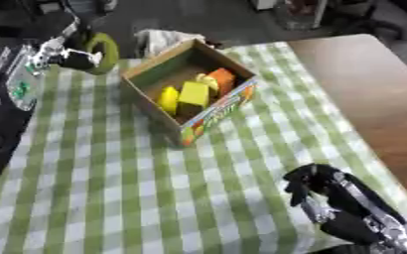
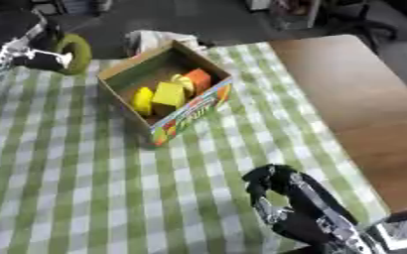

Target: Pick up objects on the table and place them in the box.

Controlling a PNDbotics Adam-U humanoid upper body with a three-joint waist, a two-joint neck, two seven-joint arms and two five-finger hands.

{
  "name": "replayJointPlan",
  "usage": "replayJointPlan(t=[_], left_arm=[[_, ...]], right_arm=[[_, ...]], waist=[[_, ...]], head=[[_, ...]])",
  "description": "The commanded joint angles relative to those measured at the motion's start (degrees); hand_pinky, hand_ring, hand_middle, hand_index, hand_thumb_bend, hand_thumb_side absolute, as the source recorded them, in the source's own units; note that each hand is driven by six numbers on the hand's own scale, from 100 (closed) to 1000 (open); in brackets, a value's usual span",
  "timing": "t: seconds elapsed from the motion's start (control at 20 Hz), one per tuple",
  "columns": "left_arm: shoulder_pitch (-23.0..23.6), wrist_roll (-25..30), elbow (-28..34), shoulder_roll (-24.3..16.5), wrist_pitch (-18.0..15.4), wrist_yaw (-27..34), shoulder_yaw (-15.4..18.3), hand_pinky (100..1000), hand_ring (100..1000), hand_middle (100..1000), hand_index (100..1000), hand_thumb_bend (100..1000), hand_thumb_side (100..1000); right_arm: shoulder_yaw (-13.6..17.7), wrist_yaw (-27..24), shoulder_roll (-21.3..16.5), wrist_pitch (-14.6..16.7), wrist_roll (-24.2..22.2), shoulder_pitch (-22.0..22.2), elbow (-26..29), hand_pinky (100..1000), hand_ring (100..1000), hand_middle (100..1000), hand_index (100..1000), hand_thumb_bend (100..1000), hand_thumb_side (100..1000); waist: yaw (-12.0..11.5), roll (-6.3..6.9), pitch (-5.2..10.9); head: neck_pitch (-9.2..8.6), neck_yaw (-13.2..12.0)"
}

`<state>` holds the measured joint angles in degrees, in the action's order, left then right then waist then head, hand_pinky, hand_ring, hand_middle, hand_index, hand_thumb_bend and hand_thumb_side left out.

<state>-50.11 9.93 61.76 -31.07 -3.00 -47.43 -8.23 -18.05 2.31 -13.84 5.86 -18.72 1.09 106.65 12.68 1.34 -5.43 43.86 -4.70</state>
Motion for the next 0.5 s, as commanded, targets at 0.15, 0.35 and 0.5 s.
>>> replayJointPlan(t=[0.15, 0.35, 0.5], left_arm=[[-1.80, 2.40, 6.35, -0.85, -2.36, 2.37, -4.44, 435, 321, 269, 503, 100, 183], [-1.58, 5.46, 6.34, 1.33, -4.53, 0.55, -7.75, 462, 350, 302, 535, 108, 203], [-0.91, 6.75, 4.83, 3.09, -5.41, -1.53, -8.91, 475, 375, 328, 558, 103, 213]], right_arm=[[0.11, 0.06, -0.38, 0.08, -0.05, -0.24, 0.54, 690, 465, 518, 688, 100, 378], [0.00, 0.00, -0.30, 0.09, -0.16, -0.33, 0.55, 690, 465, 518, 688, 100, 378], [0.01, 0.01, -0.28, 0.08, -0.17, -0.31, 0.55, 690, 465, 517, 688, 100, 379]], waist=[[0.46, -0.02, 0.74], [0.76, -0.06, 0.65], [0.85, -0.12, 0.58]], head=[[0.26, 0.02], [0.26, -0.10], [0.26, -0.12]])
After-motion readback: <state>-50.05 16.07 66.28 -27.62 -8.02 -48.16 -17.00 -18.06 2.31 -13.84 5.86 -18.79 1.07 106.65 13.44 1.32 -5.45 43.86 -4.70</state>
